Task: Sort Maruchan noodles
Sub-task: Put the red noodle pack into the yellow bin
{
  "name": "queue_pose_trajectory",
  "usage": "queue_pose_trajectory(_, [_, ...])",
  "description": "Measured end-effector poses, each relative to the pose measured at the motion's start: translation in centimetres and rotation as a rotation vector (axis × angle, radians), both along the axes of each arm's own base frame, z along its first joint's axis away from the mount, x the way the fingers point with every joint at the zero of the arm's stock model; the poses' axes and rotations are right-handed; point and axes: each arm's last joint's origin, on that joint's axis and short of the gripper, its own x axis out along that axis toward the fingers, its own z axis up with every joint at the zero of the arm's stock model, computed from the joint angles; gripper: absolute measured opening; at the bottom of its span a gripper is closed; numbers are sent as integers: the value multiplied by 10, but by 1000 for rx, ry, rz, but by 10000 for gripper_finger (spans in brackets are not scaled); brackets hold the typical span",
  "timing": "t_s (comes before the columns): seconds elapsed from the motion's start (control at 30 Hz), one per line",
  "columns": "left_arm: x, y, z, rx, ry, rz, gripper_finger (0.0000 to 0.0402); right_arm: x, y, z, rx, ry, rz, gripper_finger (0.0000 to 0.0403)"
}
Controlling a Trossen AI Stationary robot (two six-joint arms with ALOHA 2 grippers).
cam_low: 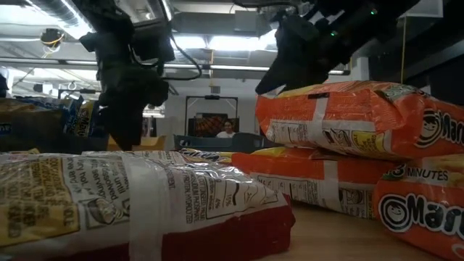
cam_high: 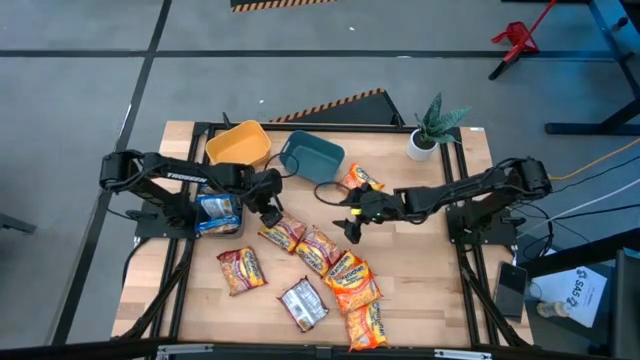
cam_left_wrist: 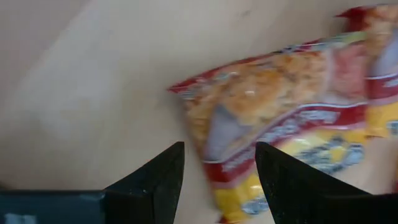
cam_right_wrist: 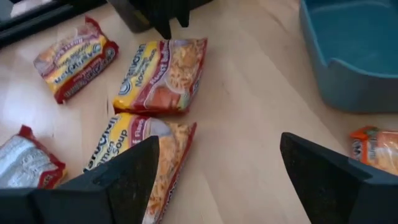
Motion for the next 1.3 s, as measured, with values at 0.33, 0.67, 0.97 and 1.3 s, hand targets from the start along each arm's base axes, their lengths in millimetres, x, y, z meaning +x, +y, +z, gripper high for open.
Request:
queue_pose_trajectory(0.33, [14, -9, -15, 11, 4, 19, 192, 8, 1, -15, 16, 44, 16, 321])
queue_pose_trajectory(0.67, [32, -16, -26, -144, -69, 114, 193, 8, 2, -15, 2, 49, 41, 321])
queue_pose_trajectory(0.97, [62, -12, -18, -185, -372, 207, 193, 8, 3, -15, 25, 49, 68, 321])
queue_pose_trajectory(1.3, [50, -7, -8, -283, -305, 269, 192, 7, 2, -15, 58, 46, 16, 321])
